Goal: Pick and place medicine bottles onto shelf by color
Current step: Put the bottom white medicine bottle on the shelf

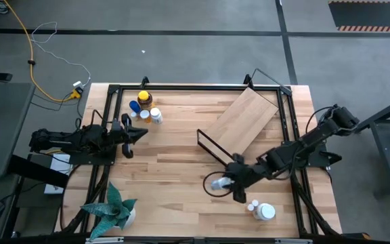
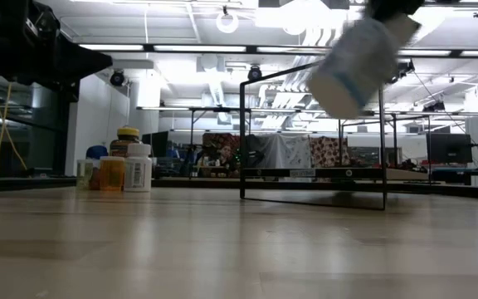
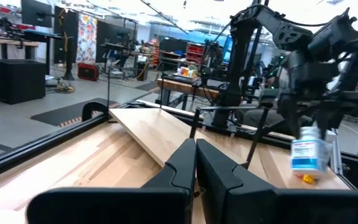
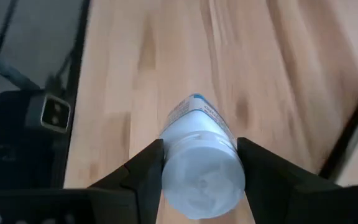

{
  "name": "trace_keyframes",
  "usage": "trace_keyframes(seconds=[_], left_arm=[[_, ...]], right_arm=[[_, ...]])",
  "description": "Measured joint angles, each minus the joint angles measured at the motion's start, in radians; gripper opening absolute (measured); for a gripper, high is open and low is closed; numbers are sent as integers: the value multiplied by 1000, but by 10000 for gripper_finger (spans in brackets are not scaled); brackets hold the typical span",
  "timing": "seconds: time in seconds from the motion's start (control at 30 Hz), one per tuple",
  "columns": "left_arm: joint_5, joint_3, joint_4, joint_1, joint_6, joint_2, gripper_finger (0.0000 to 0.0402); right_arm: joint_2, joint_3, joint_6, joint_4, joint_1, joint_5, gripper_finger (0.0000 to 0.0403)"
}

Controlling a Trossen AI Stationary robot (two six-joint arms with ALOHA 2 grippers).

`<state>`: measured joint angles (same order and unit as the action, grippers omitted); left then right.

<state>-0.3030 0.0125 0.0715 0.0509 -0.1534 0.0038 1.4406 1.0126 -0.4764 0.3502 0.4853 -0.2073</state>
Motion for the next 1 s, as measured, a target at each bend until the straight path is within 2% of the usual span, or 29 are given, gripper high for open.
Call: trace_keyframes(seconds=[0.13, 0.3, 0.43, 0.57, 0.67, 0.8, 1.0], left_arm=[[0, 0, 22, 0, -5, 0, 3], [34, 0, 131, 0, 16, 0, 3], [120, 0, 215, 0, 57, 4, 3], [111, 20, 236, -10, 56, 40, 4], [82, 40, 242, -38, 60, 101, 12], [-8, 62, 310, -96, 96, 227, 38], [-145, 137, 449, -211, 158, 489, 106]], right_arm=[[0, -1, 201, -161, -47, -34, 172], [-2, -1, 403, -325, -108, -86, 172], [-14, -1, 491, -377, -157, -165, 172], [-42, -1, 525, -393, -206, -178, 172], [-73, -1, 538, -394, -233, -178, 172], [-101, -21, 554, -431, -253, -162, 172], [-156, -200, 560, -659, -286, -146, 172]])
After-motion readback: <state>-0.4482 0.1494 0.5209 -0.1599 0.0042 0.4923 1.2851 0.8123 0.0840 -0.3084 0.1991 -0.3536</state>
